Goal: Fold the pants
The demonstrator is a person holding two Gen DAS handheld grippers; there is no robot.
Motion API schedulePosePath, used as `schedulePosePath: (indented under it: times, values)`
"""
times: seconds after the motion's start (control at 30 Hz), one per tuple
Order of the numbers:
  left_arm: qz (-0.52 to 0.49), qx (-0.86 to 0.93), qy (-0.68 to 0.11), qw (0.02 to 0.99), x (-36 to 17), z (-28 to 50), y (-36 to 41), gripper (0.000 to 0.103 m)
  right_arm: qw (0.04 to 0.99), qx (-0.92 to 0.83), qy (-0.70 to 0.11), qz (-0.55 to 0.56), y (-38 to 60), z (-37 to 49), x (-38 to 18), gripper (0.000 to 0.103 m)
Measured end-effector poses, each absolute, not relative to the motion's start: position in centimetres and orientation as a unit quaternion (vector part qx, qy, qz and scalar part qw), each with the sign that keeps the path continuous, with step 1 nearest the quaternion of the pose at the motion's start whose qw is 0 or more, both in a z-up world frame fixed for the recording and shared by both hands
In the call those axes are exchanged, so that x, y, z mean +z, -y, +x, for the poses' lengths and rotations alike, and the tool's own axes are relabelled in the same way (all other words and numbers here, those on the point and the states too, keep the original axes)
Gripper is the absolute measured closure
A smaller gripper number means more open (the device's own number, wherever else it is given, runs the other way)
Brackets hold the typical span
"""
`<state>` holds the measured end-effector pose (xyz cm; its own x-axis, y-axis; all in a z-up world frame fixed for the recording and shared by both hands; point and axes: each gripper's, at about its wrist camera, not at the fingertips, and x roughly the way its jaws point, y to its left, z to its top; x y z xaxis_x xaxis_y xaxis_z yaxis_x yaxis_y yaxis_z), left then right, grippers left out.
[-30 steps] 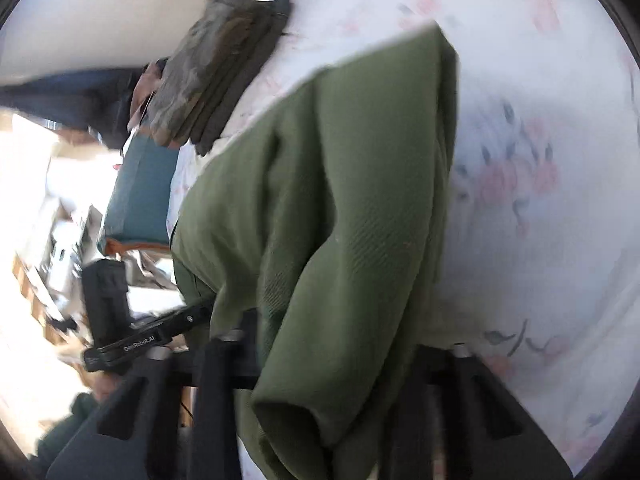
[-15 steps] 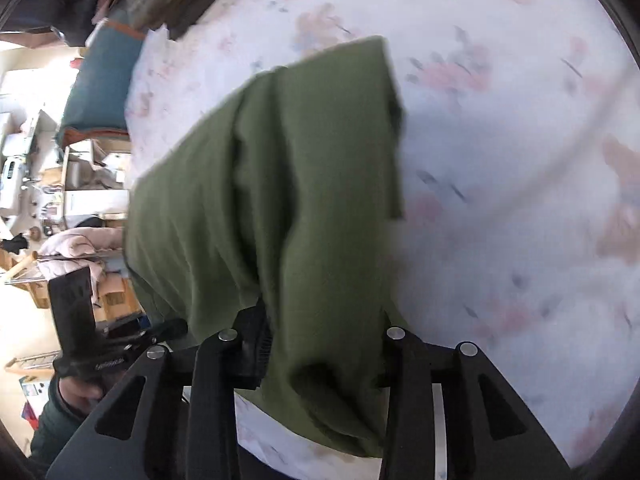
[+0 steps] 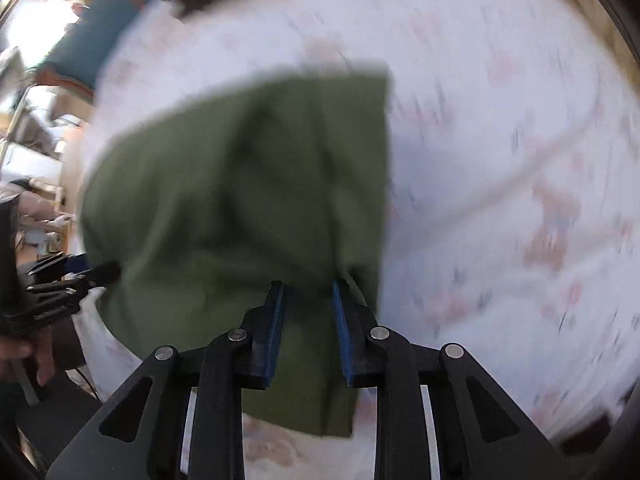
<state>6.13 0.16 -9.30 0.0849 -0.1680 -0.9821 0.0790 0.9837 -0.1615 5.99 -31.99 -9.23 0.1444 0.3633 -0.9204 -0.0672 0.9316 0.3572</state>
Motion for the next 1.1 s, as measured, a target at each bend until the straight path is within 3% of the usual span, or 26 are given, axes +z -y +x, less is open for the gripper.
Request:
schedulePosePath:
  times: [0.1, 0.2, 0.27, 0.53, 0.57, 0.6, 0.63, 0.67, 0.9, 1.1]
  values:
    - [-0.061, -0.104, -0.624, 0.772, -5.6, 6.1, -0.9, 0.061, 0.773, 0.190, -0.578, 0.181, 33.9, 6.2, -5.6, 0.073]
    - [-0.095, -0.116, -0.588, 0.795, -3.1, 6.6, -2.0, 0.049, 0.801, 0.194, -0.535, 0.187, 35.3, 7.7, -3.5, 0.072]
    - [-0.108, -0.098, -0.580, 0.802, -2.5, 8.4, -2.6, 0.049, 0.801, 0.188, -0.534, 0.196, 35.7, 9.6, -3.9, 0.073]
    - [-0.168, -0.085, -0.618, 0.763, -7.2, 13.1, -2.9, 0.051, 0.766, 0.201, -0.562, 0.239, 34.0, 14.2, -8.2, 0.074]
    - [-0.183, -0.091, -0.622, 0.756, -7.7, 13.4, -2.9, 0.054, 0.764, 0.204, -0.566, 0.235, 33.7, 14.3, -8.5, 0.080]
    - [-0.192, -0.094, -0.621, 0.754, -7.6, 13.1, -2.9, 0.075, 0.766, 0.207, -0.563, 0.230, 33.4, 14.2, -8.6, 0.088]
    - [-0.189, -0.106, -0.620, 0.754, -7.6, 13.1, -2.4, 0.087, 0.773, 0.211, -0.557, 0.221, 33.0, 13.9, -8.1, 0.098]
    - [-0.165, -0.109, -0.620, 0.759, -7.3, 13.0, -1.9, 0.097, 0.780, 0.216, -0.547, 0.213, 32.9, 13.6, -7.5, 0.100]
    - [-0.117, -0.102, -0.606, 0.780, -5.7, 11.9, -1.5, 0.100, 0.813, 0.207, -0.502, 0.209, 34.1, 11.1, -4.7, 0.102]
    - [-0.080, -0.081, -0.609, 0.785, -6.3, 11.8, -1.0, 0.101, 0.788, 0.134, -0.563, 0.209, 34.8, 12.1, -8.7, 0.103]
